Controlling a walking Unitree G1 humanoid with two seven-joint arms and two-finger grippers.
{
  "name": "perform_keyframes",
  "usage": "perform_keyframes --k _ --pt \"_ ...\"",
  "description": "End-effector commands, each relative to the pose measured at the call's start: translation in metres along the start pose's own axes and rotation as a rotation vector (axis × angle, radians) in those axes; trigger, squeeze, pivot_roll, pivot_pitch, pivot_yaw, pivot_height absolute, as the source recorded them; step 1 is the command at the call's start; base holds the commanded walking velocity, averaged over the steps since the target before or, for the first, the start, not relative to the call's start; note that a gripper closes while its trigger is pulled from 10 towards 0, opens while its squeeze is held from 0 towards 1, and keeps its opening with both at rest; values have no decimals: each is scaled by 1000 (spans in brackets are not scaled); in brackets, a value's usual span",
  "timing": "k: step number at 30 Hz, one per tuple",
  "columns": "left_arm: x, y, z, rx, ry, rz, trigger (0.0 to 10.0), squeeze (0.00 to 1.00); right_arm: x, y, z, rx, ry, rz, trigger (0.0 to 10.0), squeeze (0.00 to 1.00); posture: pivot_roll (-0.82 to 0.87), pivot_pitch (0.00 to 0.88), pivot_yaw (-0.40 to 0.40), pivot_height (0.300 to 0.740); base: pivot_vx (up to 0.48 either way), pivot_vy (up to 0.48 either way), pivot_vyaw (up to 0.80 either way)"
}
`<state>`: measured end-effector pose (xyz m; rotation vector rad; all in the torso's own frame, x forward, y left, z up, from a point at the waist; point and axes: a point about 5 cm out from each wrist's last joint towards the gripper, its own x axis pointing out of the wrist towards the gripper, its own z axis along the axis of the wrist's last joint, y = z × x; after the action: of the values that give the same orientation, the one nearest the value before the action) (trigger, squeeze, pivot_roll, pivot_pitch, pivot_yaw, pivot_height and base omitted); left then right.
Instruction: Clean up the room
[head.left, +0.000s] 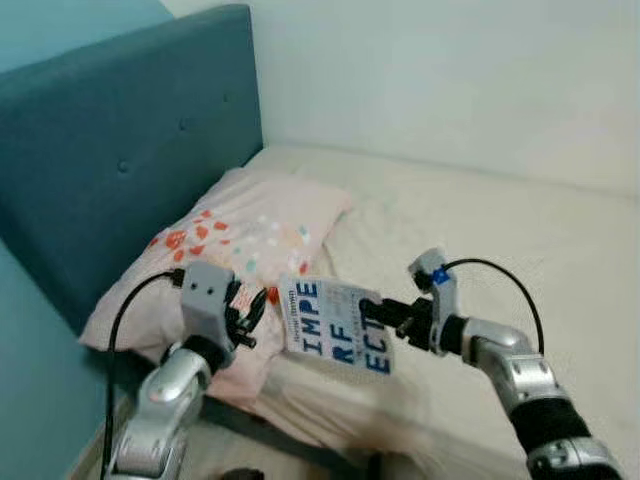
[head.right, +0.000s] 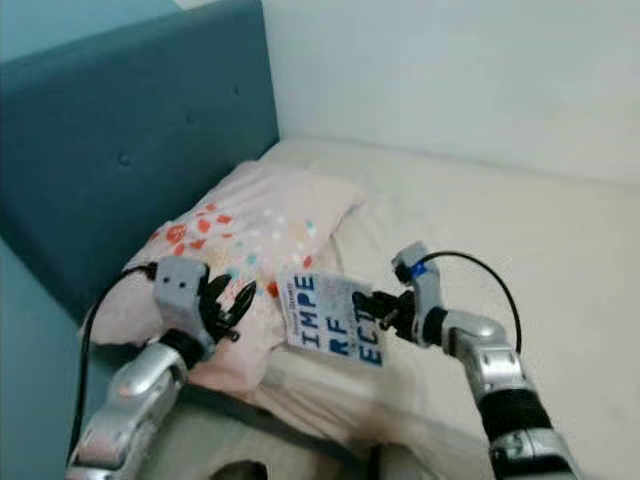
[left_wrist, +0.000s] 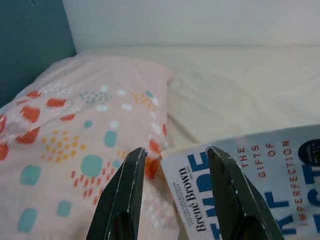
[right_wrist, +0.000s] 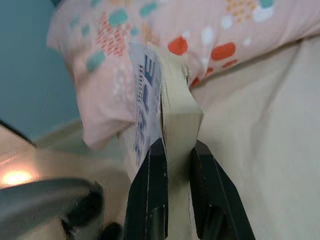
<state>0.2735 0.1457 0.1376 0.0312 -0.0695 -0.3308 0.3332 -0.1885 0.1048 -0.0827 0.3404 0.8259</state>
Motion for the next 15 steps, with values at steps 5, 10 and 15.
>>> perform_keyframes --k 5,10,15 --pt "-19 4 9 37 0 -54 10000 0 1 -8 7 -213 28 -5 10000 0 150 180 -43 625 0 0 0" --pt "-32 2 14 63 13 -119 10000 0 2 -12 5 -226 40 -3 10000 0 170 215 -48 625 0 0 0" --pt "-38 -3 18 85 22 -192 10000 0 4 -9 0 -171 5 7 10000 0 187 232 -45 625 0 0 0"
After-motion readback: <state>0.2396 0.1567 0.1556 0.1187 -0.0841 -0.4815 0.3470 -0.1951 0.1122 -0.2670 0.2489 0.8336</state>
